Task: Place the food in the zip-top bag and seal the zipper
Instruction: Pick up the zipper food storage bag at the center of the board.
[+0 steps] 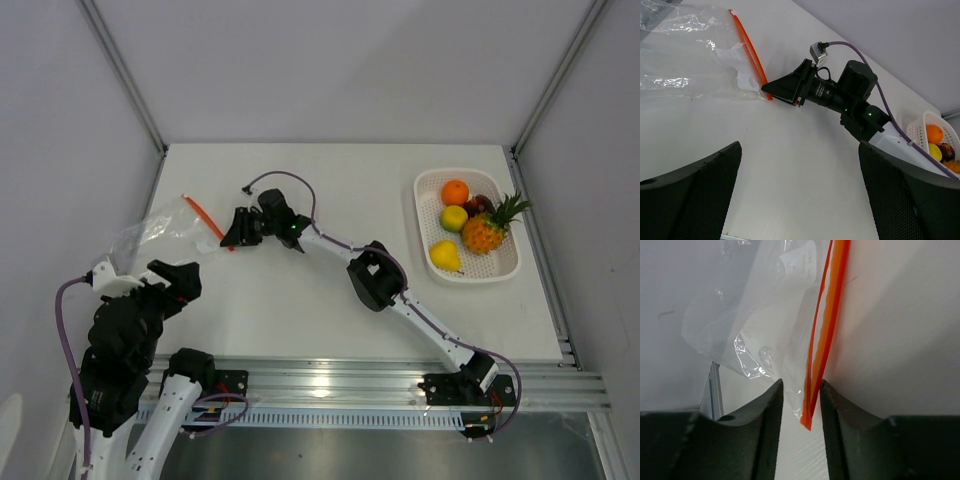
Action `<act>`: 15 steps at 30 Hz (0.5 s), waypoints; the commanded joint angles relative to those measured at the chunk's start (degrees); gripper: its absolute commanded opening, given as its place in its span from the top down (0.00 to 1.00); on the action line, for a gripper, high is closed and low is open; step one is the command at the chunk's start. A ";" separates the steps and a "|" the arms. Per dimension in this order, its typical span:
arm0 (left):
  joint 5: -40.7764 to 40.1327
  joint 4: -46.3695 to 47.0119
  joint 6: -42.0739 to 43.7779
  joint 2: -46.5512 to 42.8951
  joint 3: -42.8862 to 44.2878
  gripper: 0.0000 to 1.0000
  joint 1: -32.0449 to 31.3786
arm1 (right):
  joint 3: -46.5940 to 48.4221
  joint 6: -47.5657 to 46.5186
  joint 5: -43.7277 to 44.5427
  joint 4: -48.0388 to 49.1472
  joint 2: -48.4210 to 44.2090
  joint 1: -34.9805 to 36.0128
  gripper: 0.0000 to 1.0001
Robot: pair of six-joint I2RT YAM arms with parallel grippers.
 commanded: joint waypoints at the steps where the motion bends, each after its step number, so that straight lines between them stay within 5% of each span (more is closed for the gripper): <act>1: 0.60 1.49 -0.86 -0.36 0.53 0.01 0.49 | 2.36 -0.07 -2.22 -1.88 3.79 1.09 0.64; 9: 0.77 1.66 -0.42 0.17 0.62 0.01 0.49 | 2.10 4.15 -4.07 3.92 3.27 1.08 0.99; 13: 1.30 1.48 1.24 0.17 0.88 0.05 0.49 | -5.16 2.32 -3.81 6.98 -4.34 1.09 1.00; 15: 2.18 1.31 2.04 0.43 0.79 0.05 0.49 | -16.84 1.08 -1.18 9.98 -9.97 1.09 1.00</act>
